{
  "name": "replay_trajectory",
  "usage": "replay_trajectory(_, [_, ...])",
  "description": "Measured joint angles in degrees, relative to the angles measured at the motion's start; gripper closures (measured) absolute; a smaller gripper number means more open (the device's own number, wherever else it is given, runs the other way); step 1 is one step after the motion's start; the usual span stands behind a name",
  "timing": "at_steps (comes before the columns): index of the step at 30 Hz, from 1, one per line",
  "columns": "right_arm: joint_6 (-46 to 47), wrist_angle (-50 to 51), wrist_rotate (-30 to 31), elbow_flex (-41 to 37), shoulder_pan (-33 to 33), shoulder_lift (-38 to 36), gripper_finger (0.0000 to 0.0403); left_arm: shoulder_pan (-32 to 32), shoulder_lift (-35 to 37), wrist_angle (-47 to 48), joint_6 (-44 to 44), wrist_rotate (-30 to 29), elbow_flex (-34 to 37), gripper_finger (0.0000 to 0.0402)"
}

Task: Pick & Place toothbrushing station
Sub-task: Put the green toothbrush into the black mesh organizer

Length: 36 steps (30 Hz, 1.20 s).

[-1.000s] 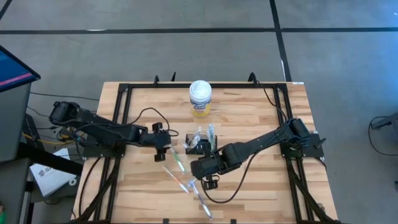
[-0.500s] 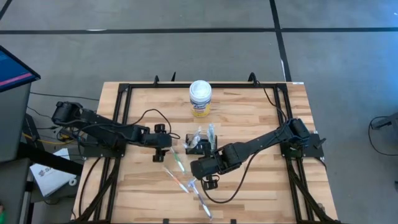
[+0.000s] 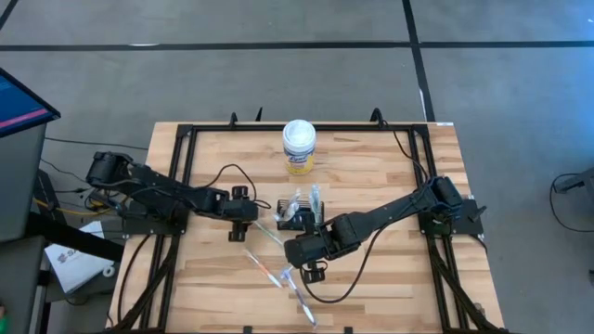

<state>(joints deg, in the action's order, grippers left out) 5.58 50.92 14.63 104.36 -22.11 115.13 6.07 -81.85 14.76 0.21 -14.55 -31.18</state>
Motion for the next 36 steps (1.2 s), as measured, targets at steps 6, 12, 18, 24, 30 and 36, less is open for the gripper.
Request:
replay_trajectory(6, [0.0,0.0,0.0,0.0,0.0,0.0,0.0403,-0.1,1.1,0.4,0.0,-0.3,0.2,0.0236])
replay_trajectory(12, [0.0,0.0,0.0,0.0,0.0,0.0,0.0403,-0.1,1.1,0.4,-0.2,1.5,0.2,0.0327])
replay_trajectory(18, [0.0,0.0,0.0,0.0,0.0,0.0,0.0403,1.7,1.1,0.3,-0.4,4.6,0.2,0.0392])
replay_trajectory(24, [0.0,0.0,0.0,0.0,0.0,0.0,0.0403,4.4,1.2,0.4,-1.9,4.5,0.2,0.0394])
replay_trajectory(30, [0.0,-0.3,0.0,0.0,0.0,0.0,0.0403,7.2,3.3,1.6,-4.1,4.6,0.1,0.0392])
replay_trajectory(36, [0.0,-1.8,0.0,0.0,0.0,0.0,0.0403,10.0,9.6,3.8,-10.1,6.1,-1.1,0.0395])
